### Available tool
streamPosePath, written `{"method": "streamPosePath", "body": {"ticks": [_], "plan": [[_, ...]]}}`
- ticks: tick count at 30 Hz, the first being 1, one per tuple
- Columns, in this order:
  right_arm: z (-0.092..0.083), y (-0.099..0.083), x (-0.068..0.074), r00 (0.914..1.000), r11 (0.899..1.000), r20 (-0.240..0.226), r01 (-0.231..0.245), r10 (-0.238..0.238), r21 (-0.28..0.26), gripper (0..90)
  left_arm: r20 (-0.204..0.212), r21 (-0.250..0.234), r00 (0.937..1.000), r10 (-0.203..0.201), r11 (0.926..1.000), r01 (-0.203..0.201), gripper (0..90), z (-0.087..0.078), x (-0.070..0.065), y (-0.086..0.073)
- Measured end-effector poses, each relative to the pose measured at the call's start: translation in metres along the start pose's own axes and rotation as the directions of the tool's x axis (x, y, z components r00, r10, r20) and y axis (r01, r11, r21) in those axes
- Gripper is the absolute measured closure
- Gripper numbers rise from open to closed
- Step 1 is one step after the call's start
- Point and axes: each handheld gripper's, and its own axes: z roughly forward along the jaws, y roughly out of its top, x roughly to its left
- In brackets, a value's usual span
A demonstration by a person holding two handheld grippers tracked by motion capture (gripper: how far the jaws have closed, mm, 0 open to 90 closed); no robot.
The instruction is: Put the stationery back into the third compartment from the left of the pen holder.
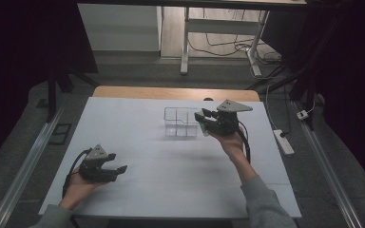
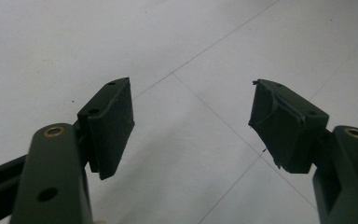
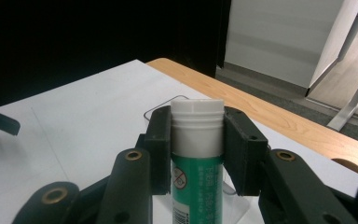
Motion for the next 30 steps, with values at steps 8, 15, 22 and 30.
{"method": "streamPosePath", "body": {"ticks": [8, 15, 22, 30], "plan": [[0.005, 0.005, -0.001, 1.0, 1.0, -0.004, 0.006, -0.006, -0.013, 65.2, 0.0, 0.005, 1.0, 0.0, 1.0, 0.0, 29.5, 0.0, 0.0, 0.0], [0.01, 0.008, -0.003, 0.9999, 1.0, -0.012, 0.009, -0.009, -0.012, 65.2, 0.003, 0.003, 1.0, -0.004, 1.0, 0.004, 29.5, 0.0, -0.001, 0.001], [0.023, 0.014, -0.005, 1.0, 1.0, -0.001, 0.008, -0.008, -0.027, 65.2, 0.008, 0.004, 1.0, -0.004, 1.0, 0.004, 29.3, 0.001, -0.001, 0.001], [0.036, 0.026, -0.013, 0.9983, 0.996, 0.012, -0.056, 0.057, -0.072, 65.2, 0.018, 0.007, 0.9998, -0.006, 1.0, 0.006, 29.3, 0.003, 0.0, 0.002]]}}
